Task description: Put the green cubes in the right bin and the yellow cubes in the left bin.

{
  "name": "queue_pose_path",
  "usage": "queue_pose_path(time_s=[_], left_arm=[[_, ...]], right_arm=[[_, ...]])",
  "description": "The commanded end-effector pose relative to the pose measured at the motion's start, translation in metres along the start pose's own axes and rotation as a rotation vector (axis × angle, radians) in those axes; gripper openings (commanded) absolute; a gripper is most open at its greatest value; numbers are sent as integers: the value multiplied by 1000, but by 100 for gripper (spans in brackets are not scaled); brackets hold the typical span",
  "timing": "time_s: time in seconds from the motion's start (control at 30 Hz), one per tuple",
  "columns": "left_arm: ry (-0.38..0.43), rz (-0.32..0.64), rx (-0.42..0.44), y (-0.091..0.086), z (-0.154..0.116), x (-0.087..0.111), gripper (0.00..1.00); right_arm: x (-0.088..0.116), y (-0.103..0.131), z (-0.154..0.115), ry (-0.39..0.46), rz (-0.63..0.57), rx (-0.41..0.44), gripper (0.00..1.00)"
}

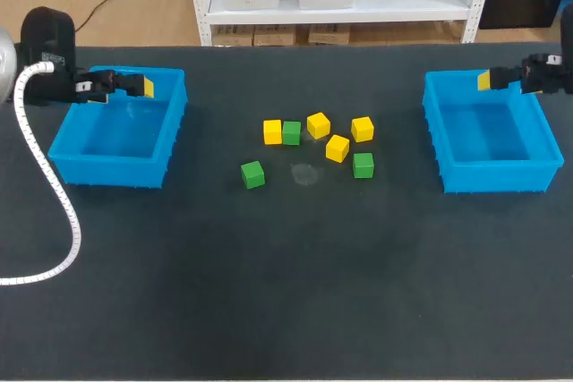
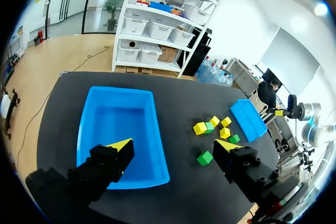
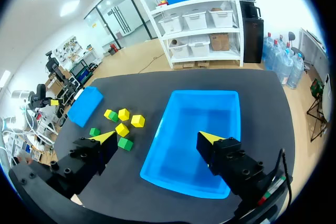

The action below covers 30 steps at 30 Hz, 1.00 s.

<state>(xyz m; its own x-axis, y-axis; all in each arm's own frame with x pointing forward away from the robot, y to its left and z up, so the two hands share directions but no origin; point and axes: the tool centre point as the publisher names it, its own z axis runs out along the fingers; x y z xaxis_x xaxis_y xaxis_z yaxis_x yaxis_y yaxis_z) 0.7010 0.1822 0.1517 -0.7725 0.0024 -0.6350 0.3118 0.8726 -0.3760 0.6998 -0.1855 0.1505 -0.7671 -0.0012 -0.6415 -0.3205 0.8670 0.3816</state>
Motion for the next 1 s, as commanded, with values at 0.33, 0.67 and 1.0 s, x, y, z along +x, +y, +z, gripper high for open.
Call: queue_pose_path(time_s=[0.33,0.67,1.0], left_arm=[[-7,2,11,2,0,2,100],[-7,2,11,2,0,2,100],[-7,2,11,2,0,2,100]], right_arm=[[0,1,0,-1,0,1,100],[-7,20,9,23,-100,23,100],[-19,79,40,139,-375,77,100]])
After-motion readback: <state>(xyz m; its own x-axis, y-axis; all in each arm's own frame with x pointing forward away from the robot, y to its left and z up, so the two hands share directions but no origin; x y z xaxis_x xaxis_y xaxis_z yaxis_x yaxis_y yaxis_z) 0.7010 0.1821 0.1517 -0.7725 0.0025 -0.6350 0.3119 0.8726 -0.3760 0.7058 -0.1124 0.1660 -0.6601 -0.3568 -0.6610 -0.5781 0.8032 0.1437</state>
